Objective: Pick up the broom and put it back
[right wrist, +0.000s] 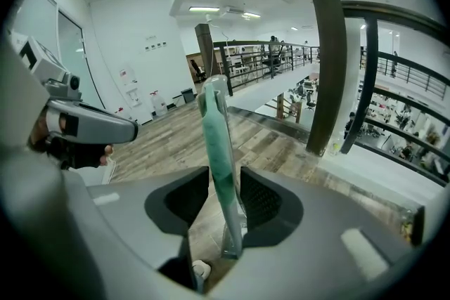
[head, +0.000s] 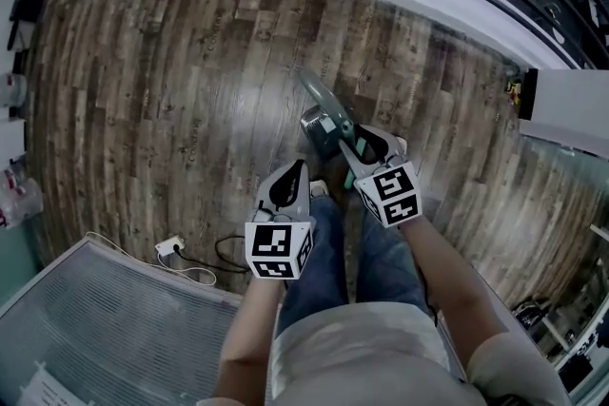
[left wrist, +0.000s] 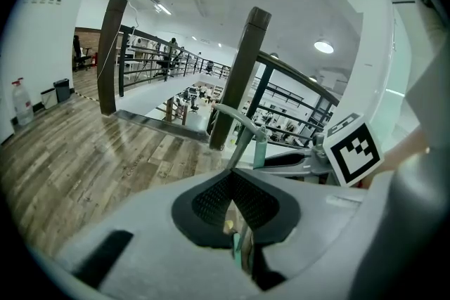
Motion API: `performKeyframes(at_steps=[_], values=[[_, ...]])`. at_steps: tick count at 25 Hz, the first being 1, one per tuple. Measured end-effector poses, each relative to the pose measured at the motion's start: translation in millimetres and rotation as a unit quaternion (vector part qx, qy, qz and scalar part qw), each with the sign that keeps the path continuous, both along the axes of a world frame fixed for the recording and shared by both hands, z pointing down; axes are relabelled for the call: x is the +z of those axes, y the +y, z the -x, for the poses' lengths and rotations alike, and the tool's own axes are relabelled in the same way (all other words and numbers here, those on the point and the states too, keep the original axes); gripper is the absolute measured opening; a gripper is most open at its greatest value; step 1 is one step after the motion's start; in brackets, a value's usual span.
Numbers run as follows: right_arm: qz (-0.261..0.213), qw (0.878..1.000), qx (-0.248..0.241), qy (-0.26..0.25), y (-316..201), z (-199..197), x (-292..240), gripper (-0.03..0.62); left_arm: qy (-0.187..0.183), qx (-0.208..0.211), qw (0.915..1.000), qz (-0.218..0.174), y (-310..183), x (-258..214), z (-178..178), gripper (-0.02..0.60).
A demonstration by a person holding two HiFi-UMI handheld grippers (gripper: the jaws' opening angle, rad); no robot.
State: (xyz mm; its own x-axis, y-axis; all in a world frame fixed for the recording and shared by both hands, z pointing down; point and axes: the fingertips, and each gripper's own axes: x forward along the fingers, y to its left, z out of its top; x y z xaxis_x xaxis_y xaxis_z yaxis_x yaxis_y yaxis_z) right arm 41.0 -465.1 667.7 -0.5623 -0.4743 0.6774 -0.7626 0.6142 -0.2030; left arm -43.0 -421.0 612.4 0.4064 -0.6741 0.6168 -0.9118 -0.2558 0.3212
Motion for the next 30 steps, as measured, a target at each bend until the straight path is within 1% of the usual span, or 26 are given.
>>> performKeyframes(at_steps=[5, 7, 11, 13, 20, 30], values=[[-0.007, 1.0, -0.003, 0.007, -2.3, 2.5, 2.0, 0.106, 0.003, 0.001, 1.0, 0.003, -1.0, 2.6, -0.2, 0.008], [-0.014, 1.0, -0.007, 0.016, -1.2, 4.0, 1.8, 0.102, 0.005, 0.0, 1.0, 0.004, -0.6, 3.0, 0.7, 0.008], [-0.037, 0.999, -0.01, 0.032, -1.5, 4.2, -0.8, 0.098, 0.007, -0.002, 1.0, 0.004, 0.8, 3.1, 0.1, 0.008], [-0.042, 0.998, -0.009, 0.034, -1.5, 3.4, -1.4, 0.097, 0.007, -0.002, 1.0, 0.005, 1.6, 2.9, -0.3, 0.008], [-0.042, 0.998, -0.003, 0.041, 1.7, 2.0, -0.8, 0.095, 0.01, -0.001, 0.9999, 0.01, 7.2, 2.5, -0.1, 0.008], [-0.043, 0.998, 0.002, 0.046, 9.9, -2.9, -2.4, 0.095, 0.012, 0.002, 0.9999, 0.007, 15.3, -3.4, -5.7, 0.008]])
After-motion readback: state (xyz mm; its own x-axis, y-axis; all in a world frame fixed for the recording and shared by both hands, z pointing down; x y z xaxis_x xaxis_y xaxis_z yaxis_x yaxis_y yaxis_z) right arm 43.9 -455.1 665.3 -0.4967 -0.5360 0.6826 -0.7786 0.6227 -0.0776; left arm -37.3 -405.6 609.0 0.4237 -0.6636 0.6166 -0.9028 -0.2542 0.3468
